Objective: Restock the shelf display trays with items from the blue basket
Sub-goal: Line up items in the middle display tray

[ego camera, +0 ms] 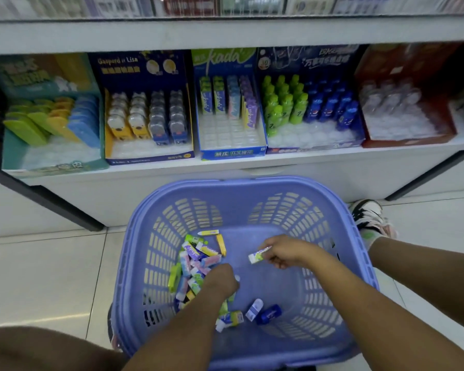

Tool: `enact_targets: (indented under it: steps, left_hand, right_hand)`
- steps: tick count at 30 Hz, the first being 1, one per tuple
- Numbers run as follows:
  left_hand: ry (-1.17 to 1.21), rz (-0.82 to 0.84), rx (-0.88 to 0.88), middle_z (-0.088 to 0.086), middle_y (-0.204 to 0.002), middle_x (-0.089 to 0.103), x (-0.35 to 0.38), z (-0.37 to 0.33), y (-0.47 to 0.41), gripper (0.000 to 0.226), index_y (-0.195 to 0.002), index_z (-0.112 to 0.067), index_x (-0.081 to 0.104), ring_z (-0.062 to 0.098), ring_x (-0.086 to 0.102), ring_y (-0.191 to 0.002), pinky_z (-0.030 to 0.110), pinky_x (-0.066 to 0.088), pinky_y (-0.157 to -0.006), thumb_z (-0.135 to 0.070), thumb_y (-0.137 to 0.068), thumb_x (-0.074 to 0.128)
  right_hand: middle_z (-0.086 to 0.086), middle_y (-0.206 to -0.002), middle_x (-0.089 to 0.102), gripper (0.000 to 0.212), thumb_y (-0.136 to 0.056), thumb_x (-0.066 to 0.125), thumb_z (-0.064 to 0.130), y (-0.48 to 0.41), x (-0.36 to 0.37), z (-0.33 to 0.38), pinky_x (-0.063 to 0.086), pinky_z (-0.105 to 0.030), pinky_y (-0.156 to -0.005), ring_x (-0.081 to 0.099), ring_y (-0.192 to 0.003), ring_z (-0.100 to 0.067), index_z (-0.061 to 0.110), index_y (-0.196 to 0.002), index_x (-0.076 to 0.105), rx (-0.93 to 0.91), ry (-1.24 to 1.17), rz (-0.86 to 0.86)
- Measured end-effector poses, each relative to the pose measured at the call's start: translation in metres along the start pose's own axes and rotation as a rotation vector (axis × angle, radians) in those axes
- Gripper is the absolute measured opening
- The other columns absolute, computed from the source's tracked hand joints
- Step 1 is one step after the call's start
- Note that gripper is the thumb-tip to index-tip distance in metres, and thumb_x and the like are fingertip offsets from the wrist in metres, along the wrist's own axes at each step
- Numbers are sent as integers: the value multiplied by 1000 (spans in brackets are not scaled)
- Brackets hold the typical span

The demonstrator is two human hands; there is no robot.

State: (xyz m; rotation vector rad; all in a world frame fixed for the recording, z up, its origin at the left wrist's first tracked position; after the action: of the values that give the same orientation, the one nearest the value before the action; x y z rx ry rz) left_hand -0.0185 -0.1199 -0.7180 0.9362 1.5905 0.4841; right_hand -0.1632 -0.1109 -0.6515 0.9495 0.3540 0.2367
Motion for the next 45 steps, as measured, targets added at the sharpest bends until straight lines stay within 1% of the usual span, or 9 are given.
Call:
enact_targets:
  steps: [3,6,9,14,18,23,29,36,45]
  left_hand:
    - [234,59,-42,18,-87,65,-20,-2,5,23,-84,-1,62,25,64,-82,32,48,-70,-22,-87,56]
    - [935,121,-40,2,-46,53,-49,-12,14,24,-65,-10,52,8,48,-36,18,38,-40,-7,-86,61]
    - [1335,145,91,3,-55,59,-99,-30,31,15,-76,-7,58,5,55,-42,15,47,-46,0,-90,55]
    - [1421,91,415,5,-79,68,-194,-36,77,24,-106,-11,65,8,63,-60,18,55,-61,0,-92,49]
    - [1605,-59,557,4,-74,71,-242,-23,102,20,-99,-9,65,10,68,-66,18,56,-63,0,-91,49]
    - [1920,-235,564,3,-77,73,-265,-3,107,21,-90,-9,65,10,68,-64,18,55,-59,-18,-97,47]
    - [2058,-166,592,13,-108,71,-272,-2,107,17,-98,7,61,22,71,-90,21,56,-66,-6,-93,51]
    - [1907,-167,645,13,-110,70,-274,-5,110,31,-105,5,65,21,66,-108,24,50,-93,-6,-77,62]
    - [1865,-160,696,8,-107,72,-279,-10,117,28,-110,-8,65,17,69,-97,17,54,-75,4,-88,55]
  right_hand:
    - [-5,-62,47,19,-98,46,20,14,-16,17,32,-15,-43,39,-48,-10,9,-99,62,-113,-272,-33]
    - [-8,-68,52,19,-99,46,17,29,-30,42,37,-16,-48,43,-53,-12,14,-90,63,-204,-434,-58]
    - [-3,-72,61,20,-92,52,0,50,-42,78,46,-16,-54,52,-57,-11,10,-101,66,-342,-413,-56]
    - [-5,-66,66,26,-80,59,-14,97,-69,146,53,-16,-58,63,-56,-9,3,-100,61,-619,-460,-215]
    - [-7,-77,63,22,-85,59,-5,142,-89,200,53,-14,-67,65,-62,-7,11,-100,66,-875,-402,-380]
    - [-4,-75,65,17,-79,70,2,162,-128,272,51,-14,-64,62,-64,-9,10,-93,65,-992,-188,-786]
    - [-10,-107,70,24,-82,69,8,114,-130,337,42,-17,-86,63,-101,-20,6,-106,69,-809,332,-868]
    - [3,-95,59,22,-87,65,13,94,-129,348,40,-19,-81,52,-90,-8,13,-109,64,-704,542,-698]
    - [8,-91,60,16,-83,69,19,86,-131,350,38,-16,-64,55,-87,-9,23,-98,63,-640,665,-624]
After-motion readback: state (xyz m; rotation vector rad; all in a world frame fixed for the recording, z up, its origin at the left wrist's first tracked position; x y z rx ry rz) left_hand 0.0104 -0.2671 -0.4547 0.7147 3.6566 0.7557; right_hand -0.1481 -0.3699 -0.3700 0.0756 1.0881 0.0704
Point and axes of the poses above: each hand's wrist, its own y-axis away from the middle knuckle, its own x-axis out of the palm, z = x × y, the point moved 9 cm from there along -y, towards the middle knuckle
